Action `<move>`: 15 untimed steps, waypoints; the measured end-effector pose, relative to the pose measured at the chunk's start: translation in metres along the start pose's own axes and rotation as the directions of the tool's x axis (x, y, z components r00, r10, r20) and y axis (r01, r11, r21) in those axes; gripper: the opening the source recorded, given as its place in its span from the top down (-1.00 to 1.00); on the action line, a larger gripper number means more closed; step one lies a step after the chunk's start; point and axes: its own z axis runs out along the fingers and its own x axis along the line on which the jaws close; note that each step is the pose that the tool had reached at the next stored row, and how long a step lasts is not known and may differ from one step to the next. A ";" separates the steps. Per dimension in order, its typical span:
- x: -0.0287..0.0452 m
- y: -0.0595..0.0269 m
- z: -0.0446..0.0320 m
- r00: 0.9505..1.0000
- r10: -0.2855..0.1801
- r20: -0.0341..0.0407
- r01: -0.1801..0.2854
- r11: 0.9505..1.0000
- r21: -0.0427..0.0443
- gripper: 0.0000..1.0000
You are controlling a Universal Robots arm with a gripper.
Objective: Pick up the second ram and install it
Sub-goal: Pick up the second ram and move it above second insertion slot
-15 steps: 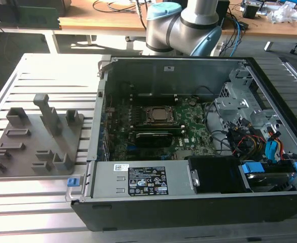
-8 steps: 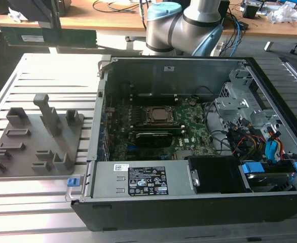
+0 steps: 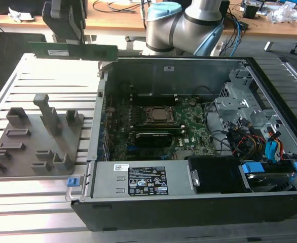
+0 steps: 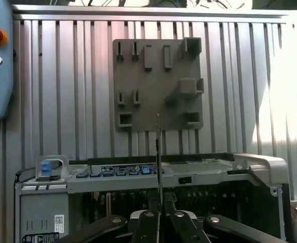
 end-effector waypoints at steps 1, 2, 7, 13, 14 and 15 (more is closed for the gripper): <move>0.0001 -0.0035 0.0021 1.000 0.000 0.000 0.000 1.000 0.000 0.73; 0.0001 -0.0061 0.0038 1.000 0.000 0.000 0.000 1.000 -0.001 0.73; 0.0004 -0.0256 0.0157 1.000 0.000 0.000 0.000 1.000 -0.001 0.73; -0.0014 -0.0498 0.0280 1.000 0.001 -0.009 -0.001 1.000 -0.002 0.73; -0.0020 -0.0531 0.0291 1.000 0.001 -0.011 -0.001 1.000 -0.002 0.73; -0.0034 -0.0595 0.0312 1.000 0.001 -0.014 -0.001 1.000 -0.002 0.73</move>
